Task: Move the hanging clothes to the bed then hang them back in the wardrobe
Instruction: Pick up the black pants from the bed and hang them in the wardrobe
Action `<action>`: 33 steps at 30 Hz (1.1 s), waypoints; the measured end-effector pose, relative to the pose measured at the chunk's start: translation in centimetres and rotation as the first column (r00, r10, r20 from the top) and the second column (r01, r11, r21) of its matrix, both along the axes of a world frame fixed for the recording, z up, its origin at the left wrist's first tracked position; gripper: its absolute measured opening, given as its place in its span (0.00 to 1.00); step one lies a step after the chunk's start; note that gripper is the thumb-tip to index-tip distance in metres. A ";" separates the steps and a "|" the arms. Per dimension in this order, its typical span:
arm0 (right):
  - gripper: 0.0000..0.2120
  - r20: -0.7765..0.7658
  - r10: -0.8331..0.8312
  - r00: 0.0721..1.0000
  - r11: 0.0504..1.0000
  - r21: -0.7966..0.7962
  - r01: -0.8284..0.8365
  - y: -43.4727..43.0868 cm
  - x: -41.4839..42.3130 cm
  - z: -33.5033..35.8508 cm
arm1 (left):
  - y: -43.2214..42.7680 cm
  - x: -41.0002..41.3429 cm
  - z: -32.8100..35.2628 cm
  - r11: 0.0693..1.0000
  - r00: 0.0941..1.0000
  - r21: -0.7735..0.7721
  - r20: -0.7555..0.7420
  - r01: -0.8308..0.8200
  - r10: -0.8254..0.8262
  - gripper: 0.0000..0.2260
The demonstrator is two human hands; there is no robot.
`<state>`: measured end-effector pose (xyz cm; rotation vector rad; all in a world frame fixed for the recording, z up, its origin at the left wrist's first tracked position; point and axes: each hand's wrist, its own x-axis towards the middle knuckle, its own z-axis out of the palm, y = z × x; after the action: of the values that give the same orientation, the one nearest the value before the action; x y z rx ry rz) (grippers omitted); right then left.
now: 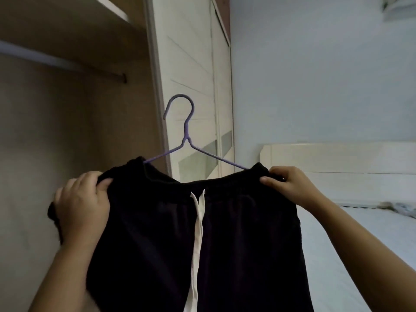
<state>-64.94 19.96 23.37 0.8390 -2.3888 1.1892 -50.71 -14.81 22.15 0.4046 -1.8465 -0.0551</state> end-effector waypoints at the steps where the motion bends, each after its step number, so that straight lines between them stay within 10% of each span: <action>1: 0.13 0.009 0.043 0.999 0.999 -0.002 -0.043 -1.6 0.1 0.4 | -1.5 0.3 -0.1 0.999 1.000 0.017 0.015 -0.028 0.028 0.11; 9: 0.13 0.181 0.399 0.899 0.912 0.016 -0.409 -14.1 -0.2 3.6 | -11.6 3.2 1.0 0.962 0.979 0.184 0.062 -0.203 0.194 0.09; 18: 0.12 0.562 0.620 0.547 0.770 -0.301 -0.563 -25.5 -1.8 2.8 | -21.6 4.2 2.2 0.921 0.942 0.197 0.083 -0.335 0.325 0.09; 33: 0.15 0.510 0.824 0.247 0.551 -0.621 -0.557 -43.1 4.6 1.2 | -17.5 11.1 1.7 0.929 0.919 0.253 -0.217 -0.272 0.328 0.15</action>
<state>-60.30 -23.10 24.60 1.6688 -2.1839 2.7417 -39.66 -32.30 23.90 0.7976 -1.5095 -0.0946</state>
